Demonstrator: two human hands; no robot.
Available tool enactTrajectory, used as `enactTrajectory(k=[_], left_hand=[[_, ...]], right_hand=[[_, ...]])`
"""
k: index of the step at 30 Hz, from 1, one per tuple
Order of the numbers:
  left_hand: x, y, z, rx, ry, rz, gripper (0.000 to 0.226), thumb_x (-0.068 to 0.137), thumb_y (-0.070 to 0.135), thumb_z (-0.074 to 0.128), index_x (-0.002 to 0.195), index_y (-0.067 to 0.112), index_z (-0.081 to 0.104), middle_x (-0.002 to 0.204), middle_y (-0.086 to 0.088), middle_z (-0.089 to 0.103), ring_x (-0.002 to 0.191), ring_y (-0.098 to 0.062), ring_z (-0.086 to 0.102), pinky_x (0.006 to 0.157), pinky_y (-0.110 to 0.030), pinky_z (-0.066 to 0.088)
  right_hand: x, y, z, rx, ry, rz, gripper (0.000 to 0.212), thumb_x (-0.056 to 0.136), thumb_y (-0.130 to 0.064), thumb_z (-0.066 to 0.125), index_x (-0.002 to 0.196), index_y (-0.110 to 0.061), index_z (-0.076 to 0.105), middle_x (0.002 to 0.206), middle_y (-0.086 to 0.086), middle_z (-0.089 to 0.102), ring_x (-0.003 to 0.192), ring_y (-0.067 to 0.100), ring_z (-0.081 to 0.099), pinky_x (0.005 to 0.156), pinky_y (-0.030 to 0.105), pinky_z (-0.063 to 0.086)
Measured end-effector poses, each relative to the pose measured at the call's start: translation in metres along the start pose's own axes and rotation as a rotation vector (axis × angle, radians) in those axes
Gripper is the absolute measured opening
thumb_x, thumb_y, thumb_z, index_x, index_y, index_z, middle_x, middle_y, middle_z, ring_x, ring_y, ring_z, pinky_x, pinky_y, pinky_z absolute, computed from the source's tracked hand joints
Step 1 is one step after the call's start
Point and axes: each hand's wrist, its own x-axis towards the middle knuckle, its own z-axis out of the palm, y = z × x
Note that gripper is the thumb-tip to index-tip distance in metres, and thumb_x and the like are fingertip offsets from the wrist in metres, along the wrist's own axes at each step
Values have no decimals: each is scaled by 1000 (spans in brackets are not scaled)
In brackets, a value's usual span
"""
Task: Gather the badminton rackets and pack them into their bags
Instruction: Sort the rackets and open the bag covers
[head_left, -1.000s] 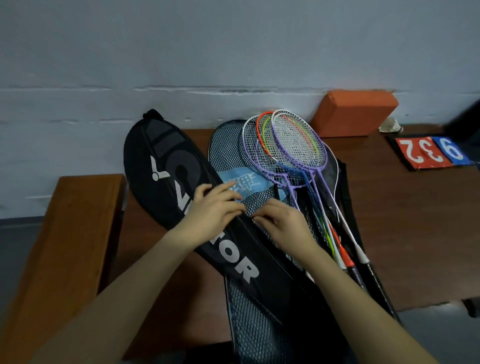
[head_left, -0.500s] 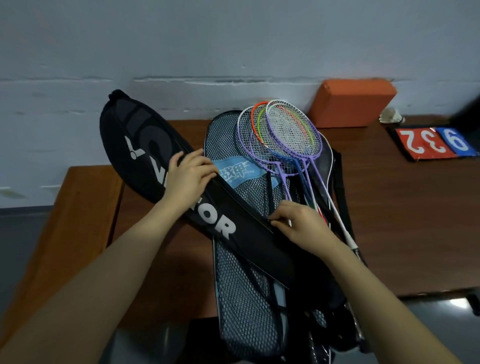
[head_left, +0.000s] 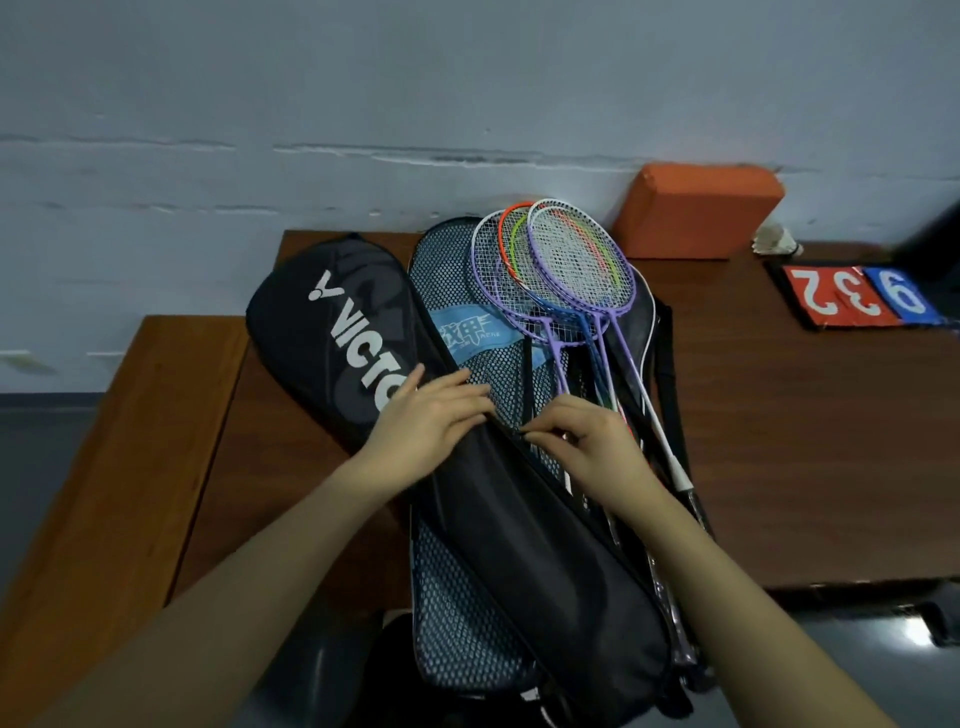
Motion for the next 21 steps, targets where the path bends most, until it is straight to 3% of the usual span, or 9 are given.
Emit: enactTrajectory(k=[2, 5, 9, 15, 21], left_hand=[[5, -4, -2, -59, -7, -71, 24, 90, 25, 56, 112, 25, 66, 131, 7, 55, 134, -17, 36, 112, -54, 16], [12, -12, -4, -90, -23, -183, 25, 92, 28, 52, 114, 27, 64, 137, 9, 48, 139, -17, 26, 113, -50, 12], [19, -7, 2, 34, -29, -258, 27, 94, 30, 49, 117, 27, 63, 139, 7, 47, 139, -19, 25, 113, -48, 10], [0, 59, 22, 76, -125, 157, 26, 89, 36, 52, 110, 28, 66, 124, 9, 60, 130, -16, 40, 110, -49, 13], [-9, 65, 32, 62, -32, 91, 19, 88, 38, 55, 97, 31, 71, 102, 13, 68, 109, -15, 54, 101, -40, 29]], right_hand=[[-8, 0, -7, 109, -8, 57, 4, 81, -7, 68, 82, -8, 72, 76, -2, 62, 72, 5, 57, 68, 12, 42], [-26, 4, -18, 224, -23, 157, 8, 80, -1, 69, 78, -9, 72, 75, 4, 64, 69, 8, 59, 66, 17, 44], [-53, 13, -26, 279, 37, 247, 8, 80, -1, 69, 77, -9, 71, 76, 3, 66, 70, 6, 60, 67, 18, 45], [-69, 17, -21, 198, 127, 220, 7, 80, -2, 69, 79, -8, 71, 79, 4, 66, 76, 8, 60, 71, 16, 45], [-88, 22, -23, 123, 78, 188, 7, 80, -2, 68, 81, -8, 72, 78, 1, 64, 76, 9, 60, 70, 18, 46]])
